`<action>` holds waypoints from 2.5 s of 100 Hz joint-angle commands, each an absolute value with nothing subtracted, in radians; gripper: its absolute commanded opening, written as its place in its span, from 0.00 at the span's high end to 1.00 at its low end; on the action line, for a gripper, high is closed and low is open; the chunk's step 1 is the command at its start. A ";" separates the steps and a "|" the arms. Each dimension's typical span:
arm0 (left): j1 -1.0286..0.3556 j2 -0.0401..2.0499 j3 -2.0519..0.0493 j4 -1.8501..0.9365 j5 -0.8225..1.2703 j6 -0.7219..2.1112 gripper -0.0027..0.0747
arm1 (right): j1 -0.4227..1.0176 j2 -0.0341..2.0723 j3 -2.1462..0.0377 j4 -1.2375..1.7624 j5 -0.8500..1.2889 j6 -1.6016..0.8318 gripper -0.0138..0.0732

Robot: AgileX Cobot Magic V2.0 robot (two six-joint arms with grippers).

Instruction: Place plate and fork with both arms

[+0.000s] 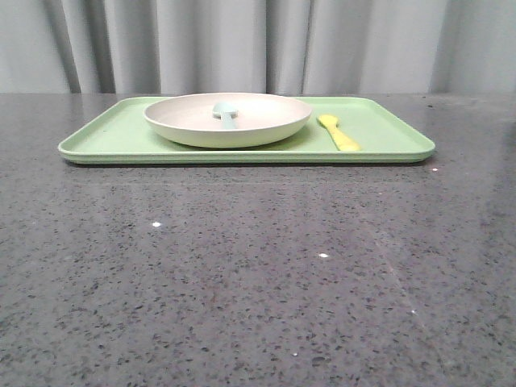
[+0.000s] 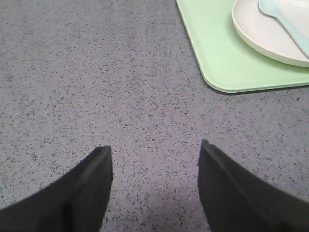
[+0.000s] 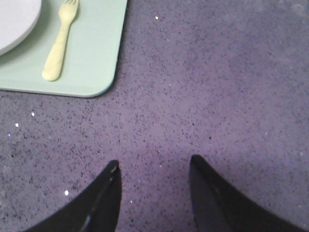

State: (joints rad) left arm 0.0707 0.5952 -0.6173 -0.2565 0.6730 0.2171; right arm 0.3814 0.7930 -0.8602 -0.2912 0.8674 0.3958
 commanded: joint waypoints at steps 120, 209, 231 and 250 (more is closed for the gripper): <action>0.071 0.595 -0.646 -0.273 0.601 0.214 0.99 | 0.375 0.402 -0.649 -0.337 0.843 0.421 0.98; 0.071 0.595 -0.644 -0.273 0.601 0.214 0.99 | 0.375 0.402 -0.649 -0.337 0.843 0.421 0.98; 0.021 0.562 -0.576 -0.229 0.341 0.214 0.99 | 0.375 0.402 -0.649 -0.337 0.843 0.421 0.98; -0.053 0.440 -0.423 -0.156 0.107 0.210 0.99 | 0.375 0.402 -0.649 -0.337 0.843 0.421 0.98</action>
State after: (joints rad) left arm -0.0229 0.4888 -0.4533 -0.1904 0.2750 0.2171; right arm 0.3814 0.3943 -0.6289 -0.2996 0.9080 0.4230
